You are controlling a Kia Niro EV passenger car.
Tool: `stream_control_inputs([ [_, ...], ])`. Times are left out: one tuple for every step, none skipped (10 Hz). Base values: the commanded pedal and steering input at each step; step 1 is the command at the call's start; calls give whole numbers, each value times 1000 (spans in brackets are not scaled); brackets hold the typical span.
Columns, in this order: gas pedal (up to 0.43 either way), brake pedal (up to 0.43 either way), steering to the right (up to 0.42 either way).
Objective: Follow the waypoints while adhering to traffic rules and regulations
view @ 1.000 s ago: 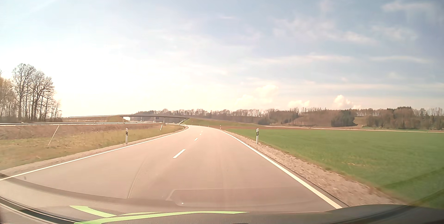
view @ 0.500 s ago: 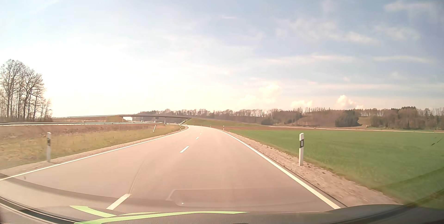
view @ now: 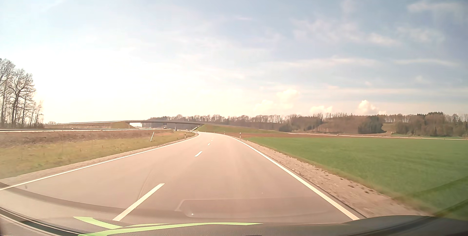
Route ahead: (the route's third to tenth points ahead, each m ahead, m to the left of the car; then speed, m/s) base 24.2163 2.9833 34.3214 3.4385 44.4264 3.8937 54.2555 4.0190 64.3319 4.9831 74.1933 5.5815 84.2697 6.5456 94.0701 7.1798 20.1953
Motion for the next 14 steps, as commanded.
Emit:
stream_control_inputs([
  [87,0,-6],
  [8,0,-6],
  [0,0,-6],
  [0,0,-6],
  [0,0,-6],
  [0,0,-6],
  [0,0,-6],
  [0,0,-6],
  [0,0,-6],
  [0,0,-6],
  [0,0,-6],
  [0,0,-6],
  [0,0,-6],
  [0,0,-6],
])
